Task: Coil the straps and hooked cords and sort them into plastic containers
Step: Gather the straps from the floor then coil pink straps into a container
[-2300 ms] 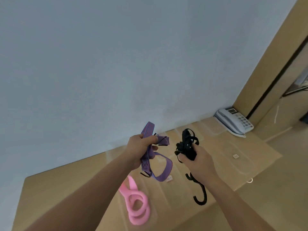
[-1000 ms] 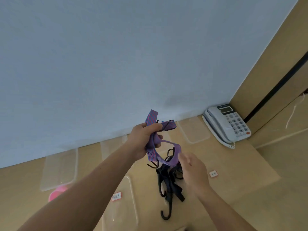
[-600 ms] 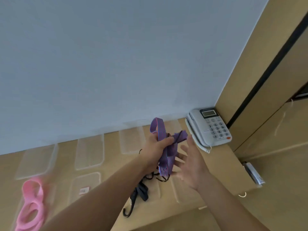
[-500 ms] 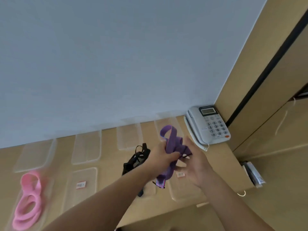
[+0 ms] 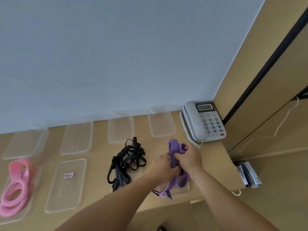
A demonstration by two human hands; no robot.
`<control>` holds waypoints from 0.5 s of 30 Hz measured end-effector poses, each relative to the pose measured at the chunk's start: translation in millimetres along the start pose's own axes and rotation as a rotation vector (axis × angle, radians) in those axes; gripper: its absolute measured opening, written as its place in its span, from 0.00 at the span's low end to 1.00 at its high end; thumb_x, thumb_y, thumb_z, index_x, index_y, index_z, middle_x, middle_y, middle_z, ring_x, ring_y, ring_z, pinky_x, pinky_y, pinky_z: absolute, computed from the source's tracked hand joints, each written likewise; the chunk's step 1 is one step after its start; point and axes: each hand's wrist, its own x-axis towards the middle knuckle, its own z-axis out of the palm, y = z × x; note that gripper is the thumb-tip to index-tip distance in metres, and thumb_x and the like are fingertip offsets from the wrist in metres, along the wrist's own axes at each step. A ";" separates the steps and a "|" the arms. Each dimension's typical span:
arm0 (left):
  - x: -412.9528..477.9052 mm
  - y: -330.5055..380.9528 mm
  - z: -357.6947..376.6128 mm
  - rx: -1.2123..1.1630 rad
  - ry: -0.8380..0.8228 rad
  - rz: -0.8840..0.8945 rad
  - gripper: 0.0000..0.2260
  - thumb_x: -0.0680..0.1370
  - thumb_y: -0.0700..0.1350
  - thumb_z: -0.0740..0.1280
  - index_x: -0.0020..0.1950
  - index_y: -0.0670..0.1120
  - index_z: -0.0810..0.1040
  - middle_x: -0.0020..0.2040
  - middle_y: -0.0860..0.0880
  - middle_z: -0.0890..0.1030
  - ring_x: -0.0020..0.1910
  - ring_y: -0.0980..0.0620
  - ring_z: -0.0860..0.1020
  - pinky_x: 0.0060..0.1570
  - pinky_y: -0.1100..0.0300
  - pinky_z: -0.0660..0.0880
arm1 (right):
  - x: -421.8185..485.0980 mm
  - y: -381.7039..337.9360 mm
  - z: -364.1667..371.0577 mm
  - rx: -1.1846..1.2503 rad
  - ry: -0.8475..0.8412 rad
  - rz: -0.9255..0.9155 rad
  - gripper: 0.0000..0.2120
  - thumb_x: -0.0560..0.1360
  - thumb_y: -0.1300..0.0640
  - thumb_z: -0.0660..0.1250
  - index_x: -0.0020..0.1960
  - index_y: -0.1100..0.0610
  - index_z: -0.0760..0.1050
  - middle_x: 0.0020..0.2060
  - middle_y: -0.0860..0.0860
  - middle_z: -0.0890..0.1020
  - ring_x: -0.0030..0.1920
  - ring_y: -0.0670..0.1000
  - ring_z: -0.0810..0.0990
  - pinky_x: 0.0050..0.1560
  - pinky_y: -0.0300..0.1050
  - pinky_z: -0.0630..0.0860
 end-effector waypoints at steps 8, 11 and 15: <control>-16.9 -59.8 2.4 0.737 -0.053 0.130 0.43 0.67 0.65 0.68 0.77 0.53 0.55 0.70 0.52 0.66 0.69 0.47 0.63 0.69 0.51 0.61 | 6.0 8.1 8.4 -0.209 -0.008 0.051 0.24 0.63 0.46 0.76 0.55 0.53 0.72 0.53 0.52 0.79 0.54 0.57 0.78 0.48 0.47 0.73; -14.1 -63.0 1.2 0.673 0.031 0.095 0.31 0.71 0.61 0.68 0.71 0.53 0.65 0.64 0.51 0.73 0.64 0.48 0.70 0.63 0.54 0.68 | -1.0 10.9 7.3 -0.226 0.038 -0.020 0.27 0.65 0.44 0.75 0.58 0.53 0.71 0.57 0.54 0.77 0.59 0.58 0.76 0.55 0.50 0.73; -3.3 -50.6 0.6 0.430 0.115 0.009 0.13 0.76 0.52 0.64 0.60 0.52 0.75 0.52 0.50 0.82 0.51 0.46 0.80 0.45 0.56 0.74 | -10.1 12.8 9.3 -0.219 0.030 -0.023 0.22 0.70 0.47 0.71 0.58 0.57 0.71 0.58 0.56 0.77 0.60 0.60 0.74 0.57 0.51 0.71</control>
